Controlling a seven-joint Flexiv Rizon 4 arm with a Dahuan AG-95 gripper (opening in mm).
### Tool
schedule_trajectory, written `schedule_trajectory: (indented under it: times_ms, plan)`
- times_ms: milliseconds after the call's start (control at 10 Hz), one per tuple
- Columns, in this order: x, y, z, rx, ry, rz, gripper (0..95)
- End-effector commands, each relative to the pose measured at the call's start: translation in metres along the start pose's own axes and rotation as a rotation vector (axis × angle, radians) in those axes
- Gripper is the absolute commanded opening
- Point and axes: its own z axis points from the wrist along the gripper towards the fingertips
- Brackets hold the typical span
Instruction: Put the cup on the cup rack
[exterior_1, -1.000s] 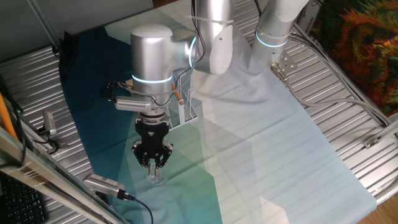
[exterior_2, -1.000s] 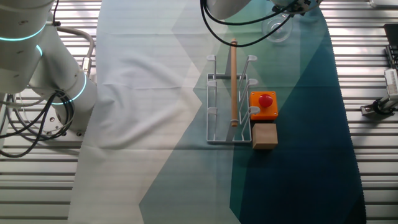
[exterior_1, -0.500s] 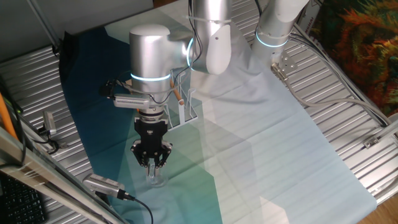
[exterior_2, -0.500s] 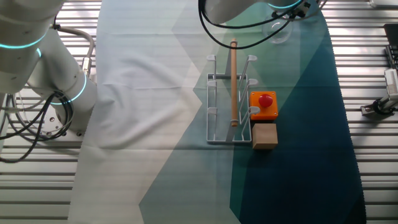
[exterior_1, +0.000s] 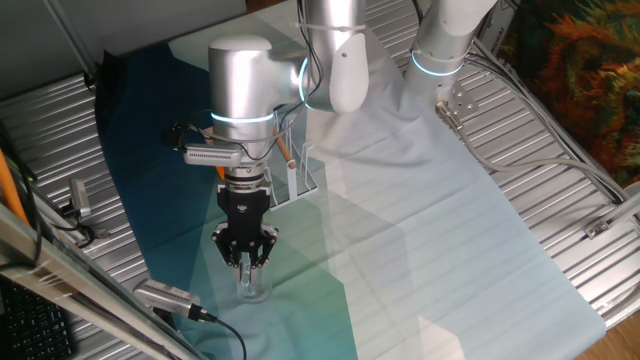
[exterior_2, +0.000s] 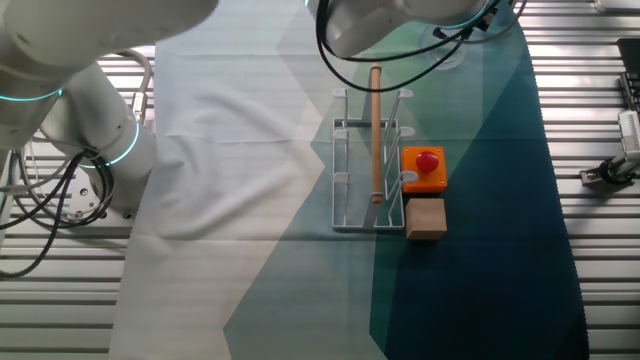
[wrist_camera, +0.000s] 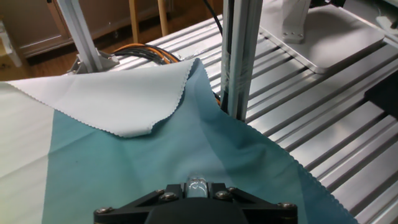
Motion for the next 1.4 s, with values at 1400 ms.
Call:
schedule_trajectory:
  times_ms: [1400]
  plan:
    - [0.0006, -0.0022, 0.0028, 0.033, 0.092, -0.065, 38.0]
